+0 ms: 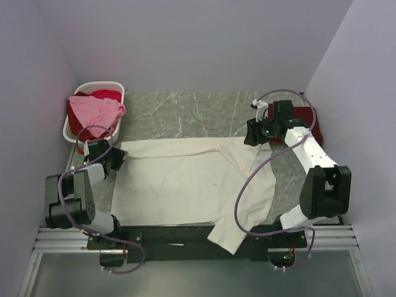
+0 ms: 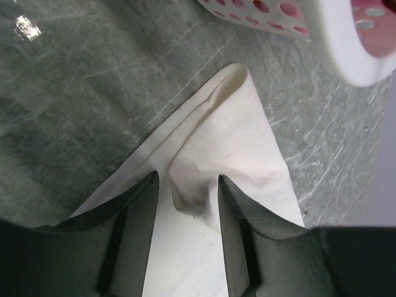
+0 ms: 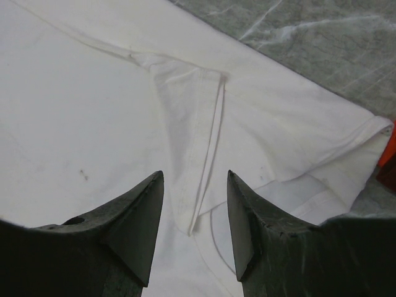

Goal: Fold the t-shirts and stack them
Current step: Fold the tshirt

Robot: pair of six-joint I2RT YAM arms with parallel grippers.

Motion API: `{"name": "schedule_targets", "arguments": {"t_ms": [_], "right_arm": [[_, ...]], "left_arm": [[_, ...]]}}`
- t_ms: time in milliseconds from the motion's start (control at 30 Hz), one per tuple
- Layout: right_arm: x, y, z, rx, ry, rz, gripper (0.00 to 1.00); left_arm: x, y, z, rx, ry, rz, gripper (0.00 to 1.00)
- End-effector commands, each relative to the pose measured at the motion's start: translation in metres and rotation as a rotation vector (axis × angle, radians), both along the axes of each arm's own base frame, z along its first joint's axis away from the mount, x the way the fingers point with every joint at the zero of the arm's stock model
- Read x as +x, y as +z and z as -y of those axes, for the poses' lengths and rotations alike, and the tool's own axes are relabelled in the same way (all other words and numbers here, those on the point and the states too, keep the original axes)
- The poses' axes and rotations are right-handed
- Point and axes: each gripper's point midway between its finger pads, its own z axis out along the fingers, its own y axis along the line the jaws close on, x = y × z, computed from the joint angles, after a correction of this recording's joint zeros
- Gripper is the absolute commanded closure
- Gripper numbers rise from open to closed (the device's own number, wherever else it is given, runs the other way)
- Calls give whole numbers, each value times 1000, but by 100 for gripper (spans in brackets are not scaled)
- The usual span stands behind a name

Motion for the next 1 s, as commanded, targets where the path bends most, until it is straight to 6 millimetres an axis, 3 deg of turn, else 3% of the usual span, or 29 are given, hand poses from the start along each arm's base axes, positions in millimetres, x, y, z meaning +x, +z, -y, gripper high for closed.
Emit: {"name": "schedule_targets", "arguments": {"t_ms": [0,333,633,700,767,967], "right_arm": [[3,11,-1,8,5,43,47],[3,12,-1,9,7,45,47],[2,16,-2,14,8,53,47],[2,16,-1,15,9,55,47],[2,17,-2,16,11,57,47],[2,16,-2,14,11,53,47]], "left_arm": [[8,4,0,-14,1,33,52],[12,20,-2,8,-5,63,54],[22,19,-5,21,-26,63,77],[23,22,-6,40,-41,72,88],[24,30,-9,70,-49,85,96],[29,61,-20,243,-132,134,99]]}}
